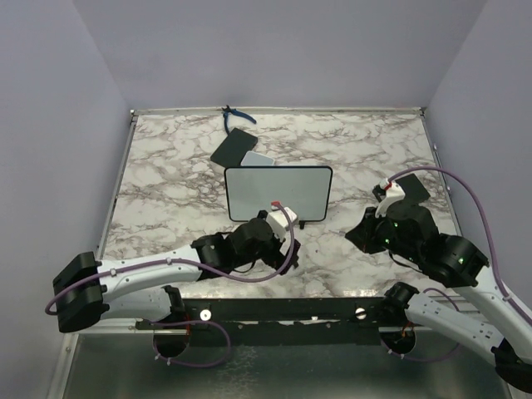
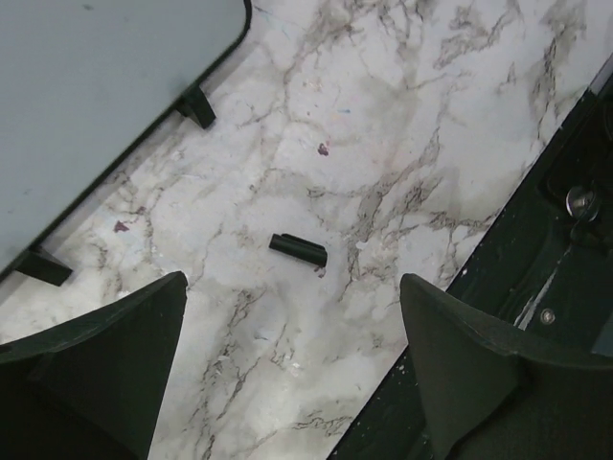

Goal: Write a sentence on the whiteboard
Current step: Place the pen cap at the center of the board, then write a sentence on the whiteboard.

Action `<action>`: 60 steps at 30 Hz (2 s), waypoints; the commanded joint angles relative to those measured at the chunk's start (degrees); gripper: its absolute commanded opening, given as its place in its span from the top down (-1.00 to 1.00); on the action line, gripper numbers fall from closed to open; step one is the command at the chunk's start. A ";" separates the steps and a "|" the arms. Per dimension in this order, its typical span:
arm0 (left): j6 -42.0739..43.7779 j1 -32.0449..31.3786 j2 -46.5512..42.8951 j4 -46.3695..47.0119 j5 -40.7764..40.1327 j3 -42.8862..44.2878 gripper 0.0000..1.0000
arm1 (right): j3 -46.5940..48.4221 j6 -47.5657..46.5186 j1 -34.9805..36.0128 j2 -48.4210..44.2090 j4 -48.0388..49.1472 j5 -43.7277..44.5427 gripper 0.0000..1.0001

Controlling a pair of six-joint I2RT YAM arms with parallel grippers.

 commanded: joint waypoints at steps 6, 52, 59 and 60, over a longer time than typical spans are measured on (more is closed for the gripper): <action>1.25 11.06 -4.45 -17.53 4.88 12.95 -0.88 | -0.97 -2.14 0.22 -0.33 2.44 -1.98 0.99; -2.91 60.68 -1.60 8.60 35.63 8.91 -0.58 | -3.95 -12.65 18.00 28.76 62.61 16.16 0.99; -3.40 59.27 -0.76 9.39 37.06 8.31 -0.38 | 0.46 -17.75 20.37 37.88 69.89 21.99 0.99; -3.44 59.17 -0.74 9.46 37.06 8.31 -0.35 | 1.04 -18.31 20.38 38.83 70.41 22.03 0.99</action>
